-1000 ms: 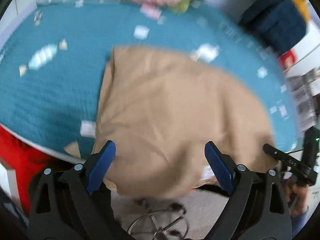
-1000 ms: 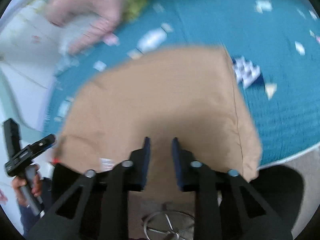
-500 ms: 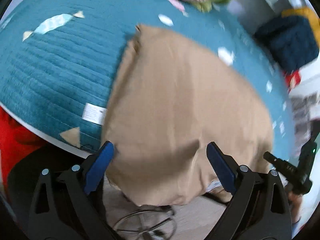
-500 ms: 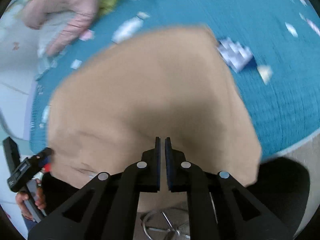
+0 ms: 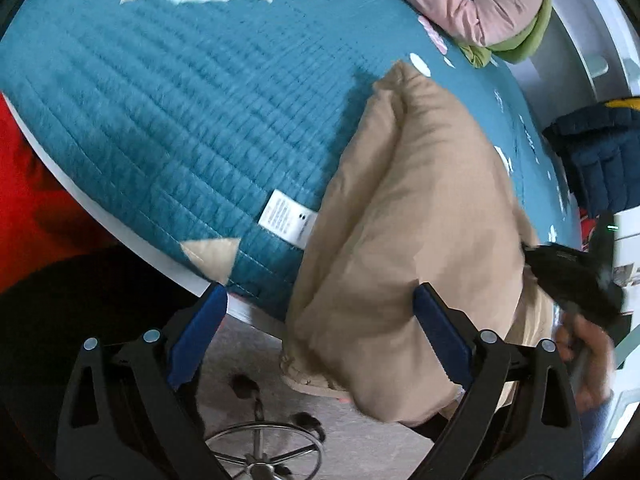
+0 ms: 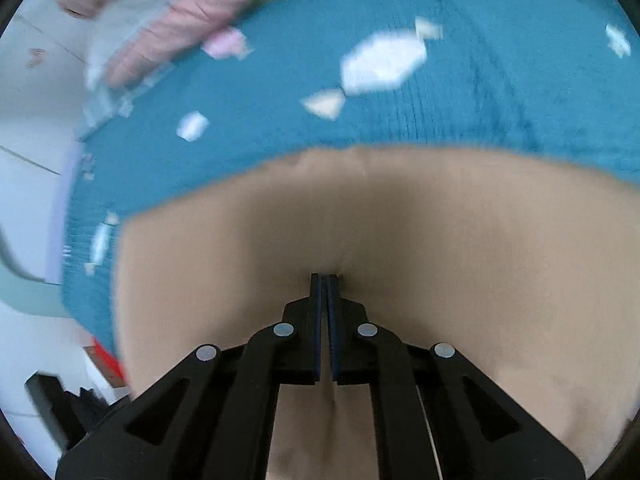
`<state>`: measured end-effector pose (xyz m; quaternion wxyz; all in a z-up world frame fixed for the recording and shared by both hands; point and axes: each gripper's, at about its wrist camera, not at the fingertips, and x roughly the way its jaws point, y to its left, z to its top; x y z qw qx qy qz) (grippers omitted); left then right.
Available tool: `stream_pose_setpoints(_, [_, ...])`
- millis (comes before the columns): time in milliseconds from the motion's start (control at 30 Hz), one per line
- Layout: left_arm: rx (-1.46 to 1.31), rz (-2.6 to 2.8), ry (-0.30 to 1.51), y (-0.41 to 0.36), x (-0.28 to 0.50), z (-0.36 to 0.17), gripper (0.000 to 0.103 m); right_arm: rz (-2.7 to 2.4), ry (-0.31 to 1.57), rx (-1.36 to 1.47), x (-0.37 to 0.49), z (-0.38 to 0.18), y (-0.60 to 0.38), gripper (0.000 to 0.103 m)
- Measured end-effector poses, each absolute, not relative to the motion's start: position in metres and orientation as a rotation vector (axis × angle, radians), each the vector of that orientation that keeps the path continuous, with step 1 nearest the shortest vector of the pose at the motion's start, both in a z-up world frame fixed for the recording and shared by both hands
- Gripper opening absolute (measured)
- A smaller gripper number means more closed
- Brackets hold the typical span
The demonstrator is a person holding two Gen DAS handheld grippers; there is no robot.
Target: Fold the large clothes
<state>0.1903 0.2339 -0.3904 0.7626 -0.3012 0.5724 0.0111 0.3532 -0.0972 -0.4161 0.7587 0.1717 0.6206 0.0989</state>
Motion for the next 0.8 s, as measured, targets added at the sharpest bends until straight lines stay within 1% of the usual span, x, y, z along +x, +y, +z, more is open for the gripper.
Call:
stream_pose_setpoints(67, [-0.636, 0.022, 1.247, 0.233, 0.192, -0.393, 0.094, 0.218, 1.353, 0.457, 0.353, -0.421, -0.107, 0.0])
stream_pose_setpoints(167, [-0.63, 0.032, 1.257, 0.233, 0.192, -0.397, 0.094, 0.24, 1.351, 0.464, 0.339, -0.408, -0.112, 0.0])
stream_pose_setpoints(267, [-0.664, 0.04, 1.272, 0.238, 0.192, -0.405, 0.094, 0.31, 1.376, 0.535, 0.296, -0.39, -0.117, 0.0])
stream_pose_setpoints(333, [-0.672, 0.039, 1.273, 0.238, 0.192, -0.408, 0.094, 0.308, 1.388, 0.497, 0.274, -0.391, -0.111, 0.0])
stream_pose_setpoints(400, [-0.671, 0.037, 1.278, 0.238, 0.191, -0.41, 0.094, 0.295, 1.396, 0.469, 0.26, -0.406, -0.104, 0.0])
stream_pose_setpoints(500, [-0.675, 0.025, 1.29, 0.238, 0.187, -0.412, 0.094, 0.291, 1.353, 0.497, 0.258, -0.42, -0.103, 0.0])
stream_pose_setpoints(633, [-0.697, 0.023, 1.285, 0.241, 0.184, -0.417, 0.096, 0.305, 1.358, 0.441, 0.259, -0.414, -0.097, 0.0])
stream_pose_setpoints(800, [-0.773, 0.021, 1.292, 0.246, 0.184, -0.429, 0.098, 0.33, 1.304, 0.452, 0.24, -0.405, -0.102, 0.0])
